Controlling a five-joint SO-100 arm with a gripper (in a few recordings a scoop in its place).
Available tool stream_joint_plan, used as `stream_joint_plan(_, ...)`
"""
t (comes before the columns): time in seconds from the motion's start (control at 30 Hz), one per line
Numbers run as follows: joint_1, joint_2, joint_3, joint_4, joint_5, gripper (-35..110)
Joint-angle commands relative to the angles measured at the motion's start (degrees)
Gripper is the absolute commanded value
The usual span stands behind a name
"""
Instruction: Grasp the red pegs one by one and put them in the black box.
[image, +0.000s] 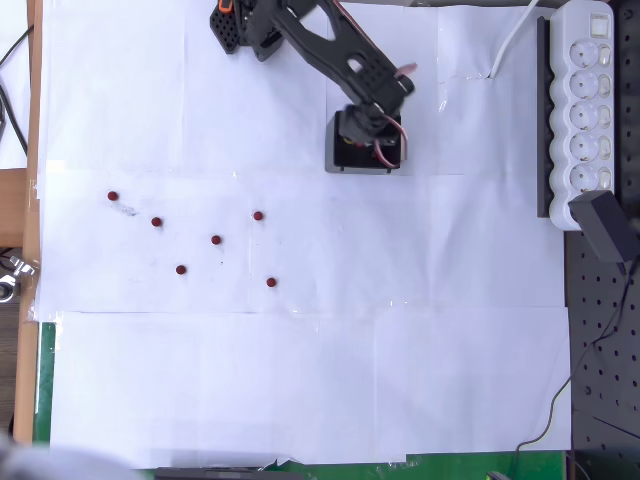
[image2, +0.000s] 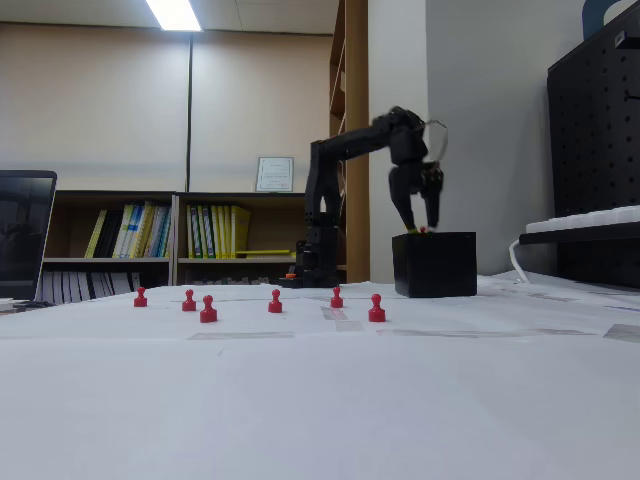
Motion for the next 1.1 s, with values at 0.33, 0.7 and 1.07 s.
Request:
stream_joint_plan(0.33, 2.55, -16.26, 4.48, 3.25, 0.35, 24)
stream_joint_plan(0.7, 21.36, -51.33, -24.79, -8.17, 13.71, 23)
stream_joint_plan(1.07, 33.84, -49.39, -67.50, -44.56, 34.63, 23)
